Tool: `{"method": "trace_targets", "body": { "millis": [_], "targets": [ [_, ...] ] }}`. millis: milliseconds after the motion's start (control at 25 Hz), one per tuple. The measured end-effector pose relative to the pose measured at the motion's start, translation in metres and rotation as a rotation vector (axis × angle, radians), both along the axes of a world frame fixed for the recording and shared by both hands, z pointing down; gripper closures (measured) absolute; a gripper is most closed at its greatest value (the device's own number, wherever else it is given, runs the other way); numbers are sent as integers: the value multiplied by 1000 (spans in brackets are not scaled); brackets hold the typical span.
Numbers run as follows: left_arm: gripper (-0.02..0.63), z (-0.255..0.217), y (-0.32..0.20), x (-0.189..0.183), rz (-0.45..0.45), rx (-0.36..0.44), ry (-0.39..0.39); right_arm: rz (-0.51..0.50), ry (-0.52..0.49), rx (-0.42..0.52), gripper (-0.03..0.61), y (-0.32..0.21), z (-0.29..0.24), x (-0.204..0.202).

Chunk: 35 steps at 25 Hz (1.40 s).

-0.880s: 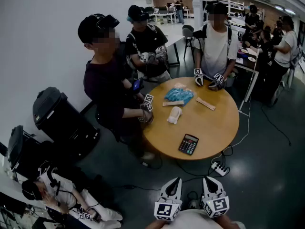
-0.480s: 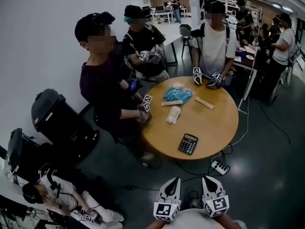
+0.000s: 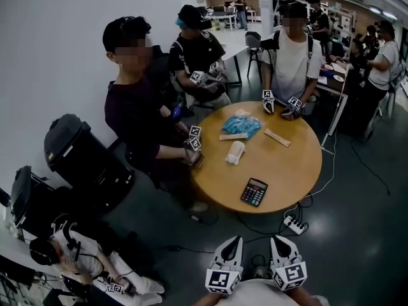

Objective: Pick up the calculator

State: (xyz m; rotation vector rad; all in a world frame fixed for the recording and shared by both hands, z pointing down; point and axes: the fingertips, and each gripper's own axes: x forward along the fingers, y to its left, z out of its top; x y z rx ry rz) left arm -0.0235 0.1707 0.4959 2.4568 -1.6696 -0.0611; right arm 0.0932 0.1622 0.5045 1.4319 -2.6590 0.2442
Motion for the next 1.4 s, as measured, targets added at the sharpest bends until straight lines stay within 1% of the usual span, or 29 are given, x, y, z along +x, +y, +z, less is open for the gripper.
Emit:
{"method": "trace_targets", "body": {
  "millis": [160,400,600,720,800,920,1080,1200,1400],
  "targets": [
    [607,1,2,4,-7,-5,0,4,-8,-1,565,1,-2,7],
    [607,6,-2,11,-47,-13,4,-38,-7,6,565,-11,1,16],
    [607,12,-13,13,-94,-15,-7,-86,-29,-10,565,-29,12,20],
    [607,20,-23,10,-120,-44,1,-102,-25,-38,565,-41,23,18],
    [607,24,-32,8,-120,-59,9,-103,-25,-55,565,-49,27,17],
    [607,25,-63,4,-99,-50,18,-98,-19,-48,565,-75,31,12],
    [607,29,-121,-10,-57,-15,15,-70,-9,-23,565,-128,39,-2],
    [607,29,-166,-26,-11,1,9,-28,-24,-17,565,-166,44,-16],
    [607,15,-233,-49,48,22,27,58,-36,4,565,-226,34,-30]
  ]
}}
